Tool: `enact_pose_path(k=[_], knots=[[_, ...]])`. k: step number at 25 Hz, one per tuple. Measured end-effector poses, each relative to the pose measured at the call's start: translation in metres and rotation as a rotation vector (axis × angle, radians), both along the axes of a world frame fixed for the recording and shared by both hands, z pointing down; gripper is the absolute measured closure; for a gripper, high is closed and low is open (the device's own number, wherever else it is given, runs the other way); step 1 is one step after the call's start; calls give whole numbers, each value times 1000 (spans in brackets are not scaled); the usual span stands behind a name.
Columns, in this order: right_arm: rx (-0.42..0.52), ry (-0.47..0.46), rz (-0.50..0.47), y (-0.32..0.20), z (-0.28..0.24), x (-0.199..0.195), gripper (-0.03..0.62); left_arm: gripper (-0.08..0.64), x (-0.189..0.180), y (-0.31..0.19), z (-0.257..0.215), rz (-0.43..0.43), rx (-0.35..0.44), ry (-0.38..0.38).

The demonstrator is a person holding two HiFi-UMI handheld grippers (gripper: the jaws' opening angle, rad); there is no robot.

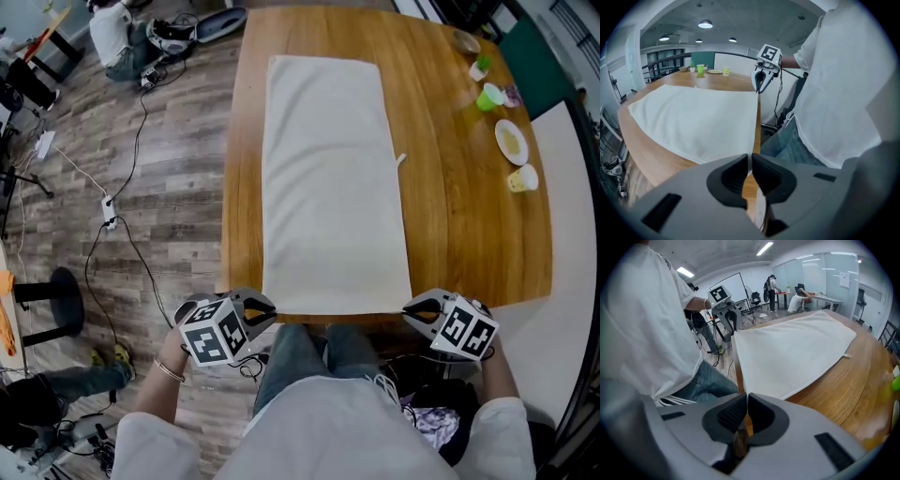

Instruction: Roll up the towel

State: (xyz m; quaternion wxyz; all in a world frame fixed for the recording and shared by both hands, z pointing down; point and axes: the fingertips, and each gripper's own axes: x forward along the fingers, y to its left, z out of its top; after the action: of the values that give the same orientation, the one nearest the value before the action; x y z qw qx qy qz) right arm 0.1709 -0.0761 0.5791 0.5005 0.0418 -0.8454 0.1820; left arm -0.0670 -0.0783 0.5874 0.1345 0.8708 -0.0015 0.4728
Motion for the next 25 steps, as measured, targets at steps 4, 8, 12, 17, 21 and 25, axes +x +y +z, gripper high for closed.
enact_pose_path(k=[4,8,12,17,21,25], knots=[[65,-36,19,-29,-27,-2,584,526,-3,-33,-21,-58,71,39],[180,-51,58,-77,-45,-3,584,525,-4,-80,-38,-130,159,65],[260,-49,116,-127,-40,-1,584,525,-4,-129,-36,-197,197,68],[262,-23,171,-174,-17,1,583,520,-1,-181,-20,-277,187,62],[252,-37,230,-203,-4,1,583,518,-3,-207,-1,-340,159,39],[250,-18,262,-222,18,-1,583,518,-5,-219,20,-385,147,-5]])
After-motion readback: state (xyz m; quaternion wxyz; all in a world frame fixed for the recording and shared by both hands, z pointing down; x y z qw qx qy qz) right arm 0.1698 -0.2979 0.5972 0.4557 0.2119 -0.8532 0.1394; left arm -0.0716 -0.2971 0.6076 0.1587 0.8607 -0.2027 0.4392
